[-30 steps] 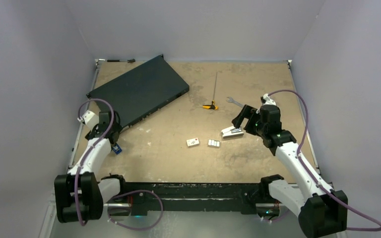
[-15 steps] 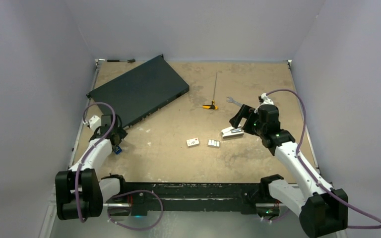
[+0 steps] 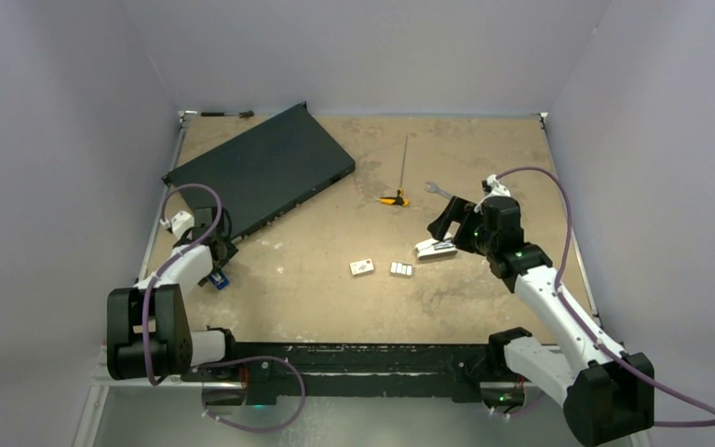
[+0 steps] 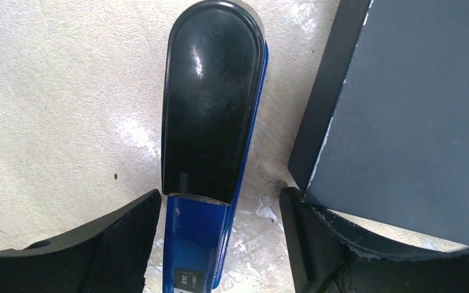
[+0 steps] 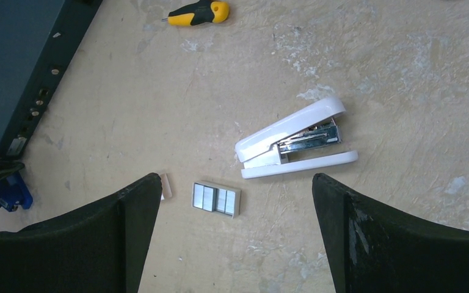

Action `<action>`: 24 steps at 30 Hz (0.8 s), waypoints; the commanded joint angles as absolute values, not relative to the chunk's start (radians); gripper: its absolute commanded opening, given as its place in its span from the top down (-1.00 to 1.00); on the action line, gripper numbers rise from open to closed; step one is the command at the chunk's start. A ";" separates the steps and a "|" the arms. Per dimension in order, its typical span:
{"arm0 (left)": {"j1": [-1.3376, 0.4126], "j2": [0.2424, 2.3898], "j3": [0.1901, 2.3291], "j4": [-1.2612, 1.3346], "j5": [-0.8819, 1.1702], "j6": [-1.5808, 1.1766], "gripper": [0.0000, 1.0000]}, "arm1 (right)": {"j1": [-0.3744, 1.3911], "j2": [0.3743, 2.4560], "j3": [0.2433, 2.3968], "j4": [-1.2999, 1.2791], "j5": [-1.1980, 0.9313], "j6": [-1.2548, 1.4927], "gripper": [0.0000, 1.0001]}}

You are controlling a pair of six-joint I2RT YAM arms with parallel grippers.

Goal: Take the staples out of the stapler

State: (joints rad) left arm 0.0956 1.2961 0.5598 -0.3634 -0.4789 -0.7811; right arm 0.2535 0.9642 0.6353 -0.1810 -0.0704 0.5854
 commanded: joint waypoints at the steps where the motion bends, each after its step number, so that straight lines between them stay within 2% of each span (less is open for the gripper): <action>1: 0.101 1.287 0.568 -0.309 -0.533 -0.772 -0.34 | 0.261 0.976 0.641 -0.155 -0.073 0.596 -0.89; 7: 0.101 1.278 0.579 -0.310 -0.557 -0.768 -0.17 | 0.267 0.989 0.637 -0.140 -0.077 0.595 -0.89; 12: 0.100 1.242 0.583 -0.319 -0.568 -0.759 0.17 | 0.274 0.999 0.628 -0.126 -0.081 0.598 -0.88; 21: 0.101 1.166 0.561 -0.331 -0.560 -0.743 0.97 | 0.291 1.012 0.623 -0.107 -0.095 0.600 -0.84; 24: 0.102 1.162 0.555 -0.334 -0.550 -0.741 1.00 | 0.295 1.011 0.623 -0.107 -0.095 0.600 -0.83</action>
State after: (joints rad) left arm 0.0971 1.1927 0.5583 -0.3607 -0.5365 -0.7586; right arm 0.2855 1.0107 0.6296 -0.1402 -0.0750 0.5919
